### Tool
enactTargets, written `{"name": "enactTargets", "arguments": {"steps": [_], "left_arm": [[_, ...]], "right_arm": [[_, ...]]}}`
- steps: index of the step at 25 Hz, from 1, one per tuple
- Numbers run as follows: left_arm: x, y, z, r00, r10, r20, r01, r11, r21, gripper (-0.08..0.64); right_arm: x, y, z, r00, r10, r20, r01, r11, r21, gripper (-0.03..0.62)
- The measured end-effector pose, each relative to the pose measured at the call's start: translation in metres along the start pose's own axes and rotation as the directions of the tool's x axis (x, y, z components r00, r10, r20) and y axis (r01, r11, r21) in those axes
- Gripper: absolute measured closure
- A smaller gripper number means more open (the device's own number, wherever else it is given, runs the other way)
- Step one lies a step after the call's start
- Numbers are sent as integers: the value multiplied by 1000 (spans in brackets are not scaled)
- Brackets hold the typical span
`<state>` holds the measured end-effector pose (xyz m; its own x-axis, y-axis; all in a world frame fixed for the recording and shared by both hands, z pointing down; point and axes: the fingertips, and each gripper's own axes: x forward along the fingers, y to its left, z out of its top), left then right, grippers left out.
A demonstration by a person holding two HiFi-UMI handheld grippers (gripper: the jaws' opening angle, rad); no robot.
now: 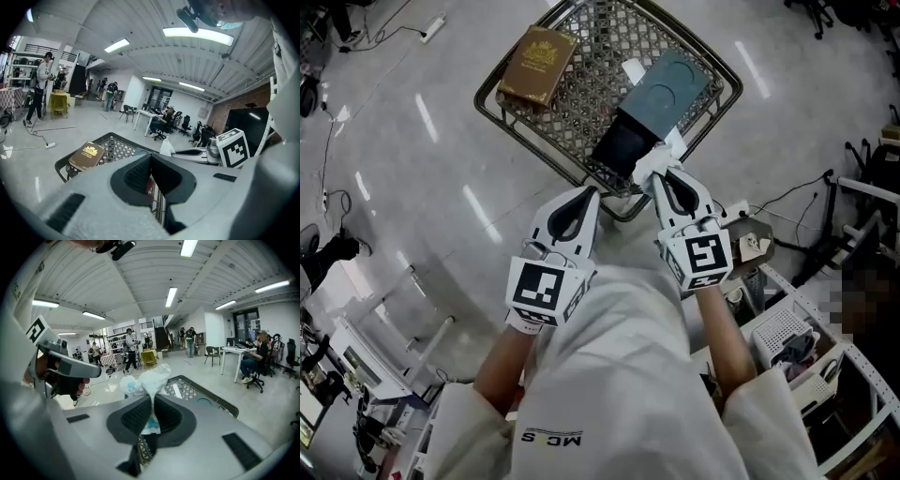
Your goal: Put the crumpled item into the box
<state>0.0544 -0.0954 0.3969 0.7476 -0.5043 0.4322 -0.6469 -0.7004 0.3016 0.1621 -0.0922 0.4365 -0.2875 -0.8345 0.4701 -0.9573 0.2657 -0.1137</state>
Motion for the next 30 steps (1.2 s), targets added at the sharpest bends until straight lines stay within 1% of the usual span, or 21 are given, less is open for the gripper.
{"name": "enactTargets", "arguments": {"steps": [4, 11, 14, 17, 21, 24, 30], "left_arm": [[3, 0, -3, 1000, 0, -10, 0, 1000, -5, 540], [2, 7, -4, 1000, 8, -10, -8, 1000, -19, 540], [1, 10, -5, 1000, 9, -11, -9, 1000, -15, 540], [1, 11, -5, 1000, 4, -12, -5, 1000, -12, 540], [-2, 11, -5, 1000, 1, -10, -1, 1000, -9, 540], [-5, 11, -5, 1000, -1, -9, 1, 1000, -9, 540], [-10, 14, -8, 1000, -3, -19, 3, 1000, -3, 540]], "right_arm": [[19, -8, -14, 1000, 5, -27, -5, 1000, 3, 558], [59, -19, -50, 996, -2, -92, 2, 1000, 3, 558], [76, -22, -69, 993, -10, -118, 9, 1000, -8, 557], [94, -25, -94, 986, -13, -164, 11, 1000, -11, 557], [112, -31, -130, 970, -23, -244, 25, 1000, 5, 557], [125, -31, -150, 954, -16, -299, 23, 1000, 20, 557], [150, -35, -190, 905, -21, -426, 13, 1000, -22, 555]]}}
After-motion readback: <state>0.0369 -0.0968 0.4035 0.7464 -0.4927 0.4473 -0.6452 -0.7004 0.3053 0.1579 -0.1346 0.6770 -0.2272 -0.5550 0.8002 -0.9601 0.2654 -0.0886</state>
